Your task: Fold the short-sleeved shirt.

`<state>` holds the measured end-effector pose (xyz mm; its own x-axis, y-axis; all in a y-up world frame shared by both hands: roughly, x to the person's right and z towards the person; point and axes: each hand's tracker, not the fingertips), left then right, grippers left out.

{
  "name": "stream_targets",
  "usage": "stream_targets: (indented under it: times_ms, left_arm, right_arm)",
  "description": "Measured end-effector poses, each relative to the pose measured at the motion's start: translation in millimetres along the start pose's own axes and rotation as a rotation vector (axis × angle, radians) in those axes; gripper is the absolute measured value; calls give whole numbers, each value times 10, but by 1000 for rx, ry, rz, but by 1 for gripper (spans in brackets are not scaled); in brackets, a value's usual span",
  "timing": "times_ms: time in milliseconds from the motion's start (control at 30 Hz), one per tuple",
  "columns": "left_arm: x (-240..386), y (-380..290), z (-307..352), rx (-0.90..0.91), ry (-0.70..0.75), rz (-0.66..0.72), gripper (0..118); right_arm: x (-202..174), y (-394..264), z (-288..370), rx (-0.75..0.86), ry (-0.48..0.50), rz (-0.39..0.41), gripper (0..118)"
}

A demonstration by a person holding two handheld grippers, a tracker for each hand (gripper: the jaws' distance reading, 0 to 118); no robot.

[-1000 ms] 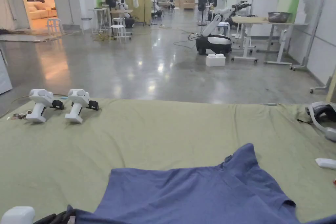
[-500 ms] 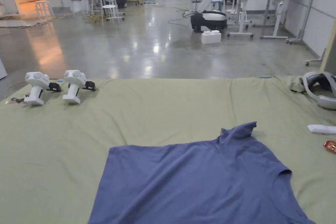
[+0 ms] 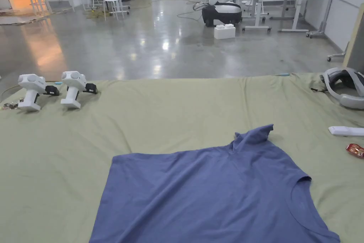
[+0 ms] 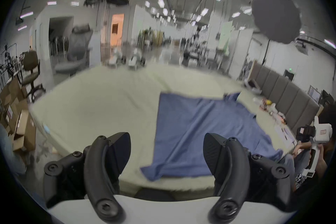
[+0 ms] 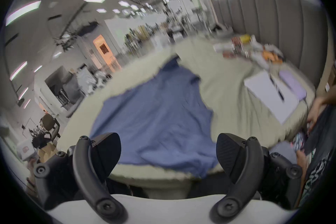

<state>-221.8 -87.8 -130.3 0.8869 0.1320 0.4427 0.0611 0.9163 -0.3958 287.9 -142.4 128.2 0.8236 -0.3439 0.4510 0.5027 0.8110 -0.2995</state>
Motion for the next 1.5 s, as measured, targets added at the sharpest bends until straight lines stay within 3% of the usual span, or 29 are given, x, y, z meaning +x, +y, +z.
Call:
stream_targets:
  times_ms: [67, 200, 267, 367, 433, 500, 533, 567, 600, 700, 900, 1067, 1300, 1333, 1367, 1400, 1500]
  left_arm:
    - [244, 173, 219, 107, 12, -62, 93]
    - [662, 391, 595, 271, 93, -128, 93]
    - [811, 438, 670, 316, 124, -173, 93]
    - [891, 527, 799, 340, 43, -188, 91]
    - [925, 564, 836, 326, 39, -195, 82]
    - [968, 563, 869, 337, 19, -216, 41]
    - [978, 578, 887, 345, 11, -208, 11]
    - [986, 580, 885, 350, 5, -197, 3]
    - [988, 571, 896, 365, 0, -191, 1]
    - [1013, 562, 899, 353, -26, -201, 1]
    - [1020, 557, 877, 331, -42, -213, 1]
    - [899, 550, 794, 274, -56, -179, 1]
    - [344, 263, 280, 53, -45, -52, 3]
    - [187, 142, 119, -13, -49, -32, 12]
    - [66, 35, -25, -65, -49, -20, 47]
    - [-59, -82, -210, -142, -63, -14, 73]
    - [-384, -481, -646, -292, -77, 57, 72]
  right_arm:
    - [-282, 67, 154, 135, 4, 82, 110]
    - [-785, 226, 338, 244, 28, 245, 110]
    - [-917, 278, 395, 293, 45, 265, 110]
    - [-1058, 349, 483, 325, 42, 285, 108]
    - [-1113, 370, 555, 356, 41, 300, 89]
    - [-1143, 393, 601, 371, 45, 309, 53]
    - [-1173, 414, 607, 362, 34, 319, 39]
    - [-1190, 405, 613, 367, 21, 328, 19]
    - [-1197, 393, 620, 370, 23, 333, 10]
    - [-1225, 396, 609, 354, -17, 371, 3]
    - [-1268, 344, 566, 370, -31, 396, 2]
    - [-1307, 326, 528, 363, -75, 467, 2]
    - [-1202, 229, 449, 316, -66, 440, 2]
    - [-1176, 205, 432, 298, -65, 436, 2]
    - [-1155, 185, 416, 279, -62, 434, 2]
    - [-1132, 162, 397, 266, -61, 431, 2]
    - [-1063, 113, 338, 211, -59, 417, 2]
